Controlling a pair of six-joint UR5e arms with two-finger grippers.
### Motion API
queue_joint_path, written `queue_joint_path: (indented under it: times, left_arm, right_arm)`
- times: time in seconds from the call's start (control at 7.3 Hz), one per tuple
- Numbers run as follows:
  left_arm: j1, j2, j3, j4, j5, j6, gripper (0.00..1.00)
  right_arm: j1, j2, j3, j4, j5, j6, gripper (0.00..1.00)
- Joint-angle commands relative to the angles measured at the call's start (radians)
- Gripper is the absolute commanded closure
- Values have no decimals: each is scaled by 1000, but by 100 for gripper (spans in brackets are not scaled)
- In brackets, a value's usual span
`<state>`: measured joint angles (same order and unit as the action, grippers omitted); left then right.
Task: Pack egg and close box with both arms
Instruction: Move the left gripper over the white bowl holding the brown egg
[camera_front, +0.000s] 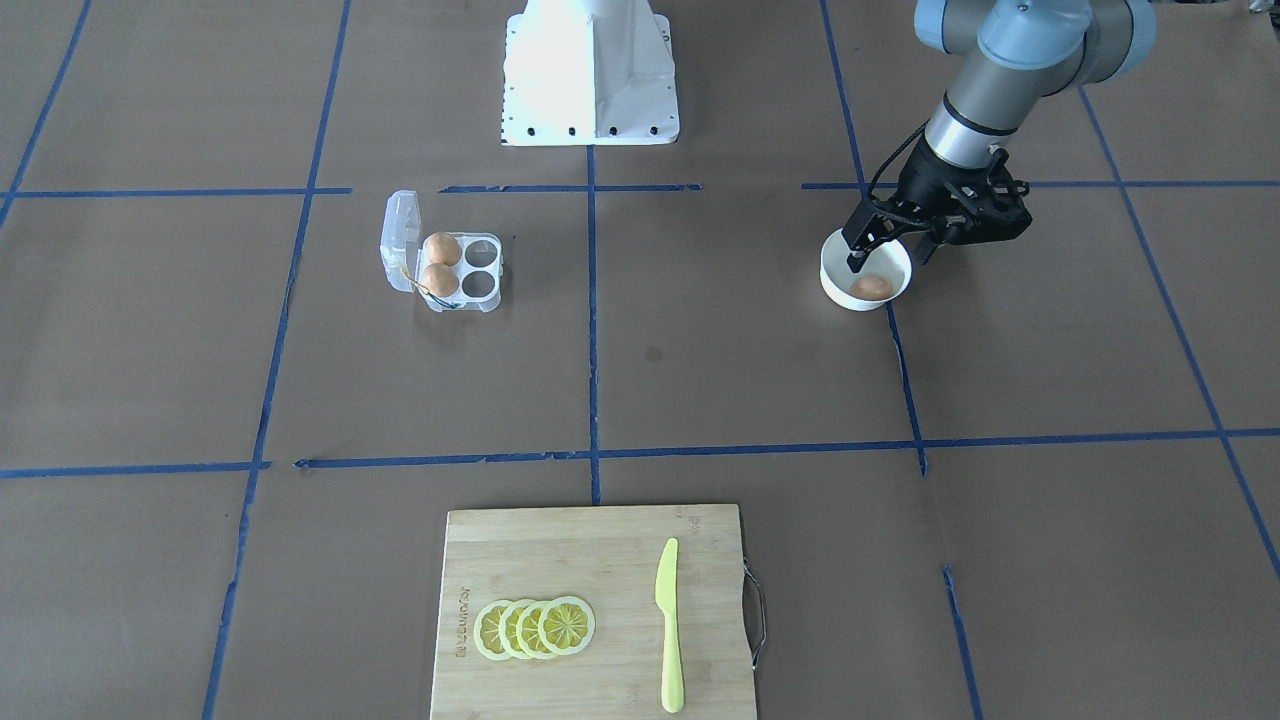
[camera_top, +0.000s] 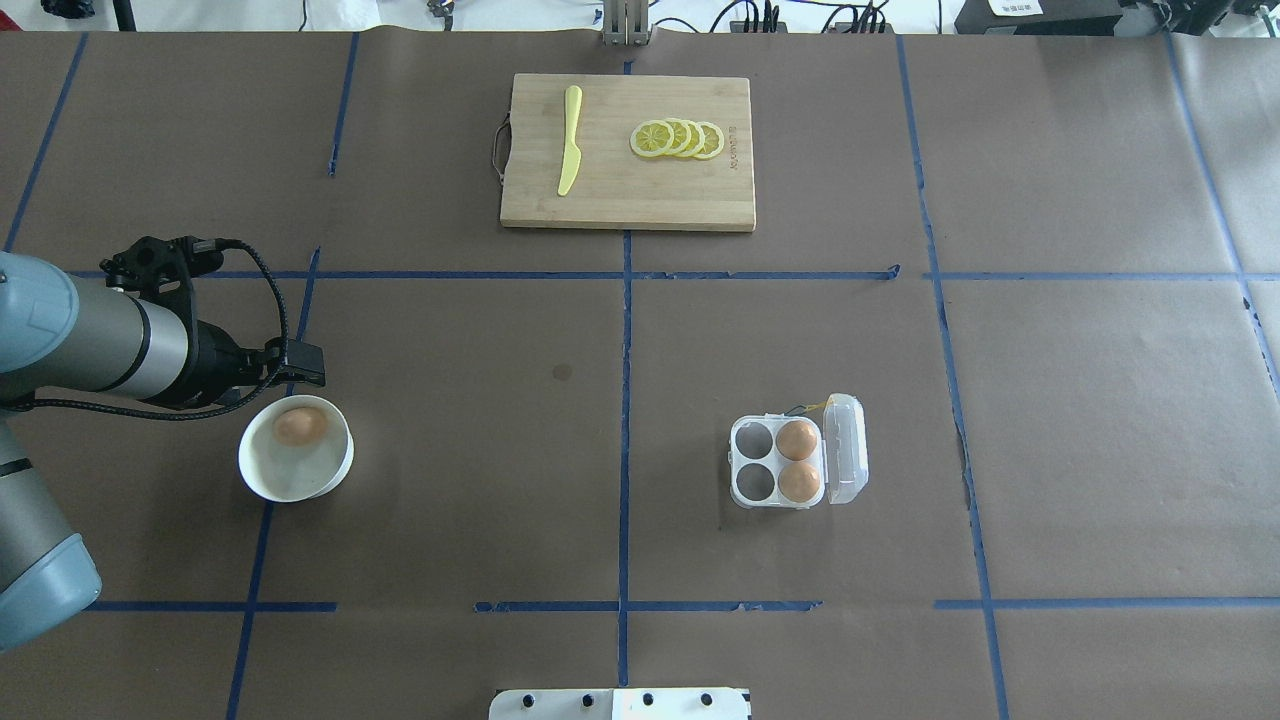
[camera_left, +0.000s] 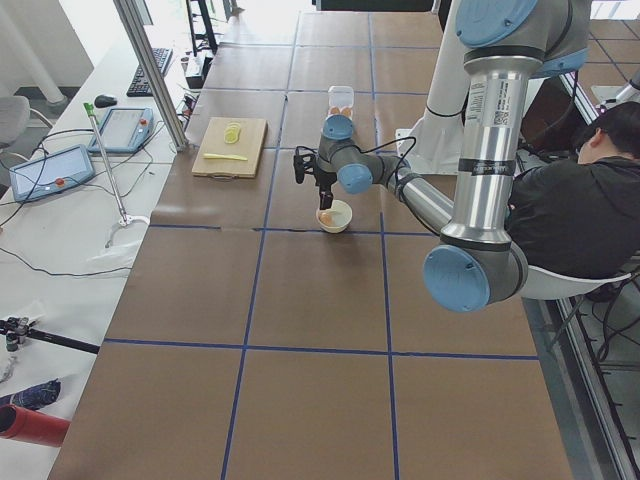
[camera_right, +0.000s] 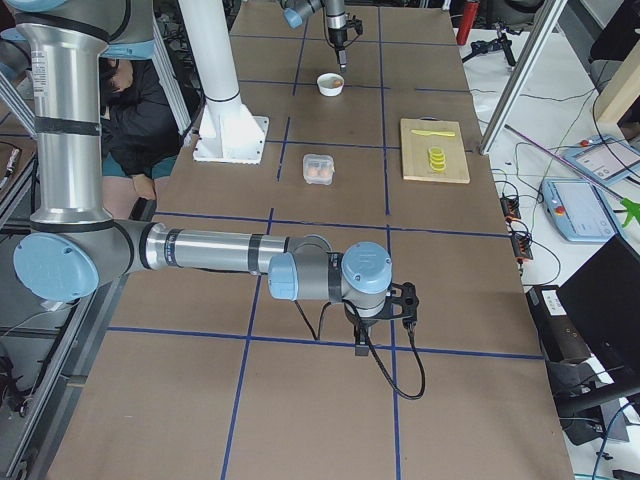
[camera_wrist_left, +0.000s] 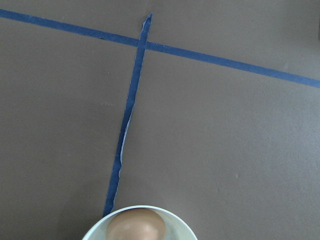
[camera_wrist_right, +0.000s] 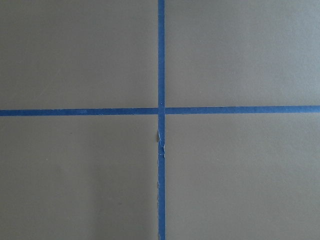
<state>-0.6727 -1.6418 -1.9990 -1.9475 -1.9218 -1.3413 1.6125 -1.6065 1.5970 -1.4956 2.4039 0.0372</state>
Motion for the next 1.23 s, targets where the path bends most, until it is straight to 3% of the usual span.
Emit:
queue_joint_path:
  times: [0.0, 1.1]
  left_arm:
    - [19, 20, 11, -16, 4, -9, 3]
    - [90, 8, 77, -17, 7, -12, 12]
  right_arm:
    - [0, 0, 0, 2, 26, 0, 0]
    - [0, 0, 1, 0, 32, 1, 0]
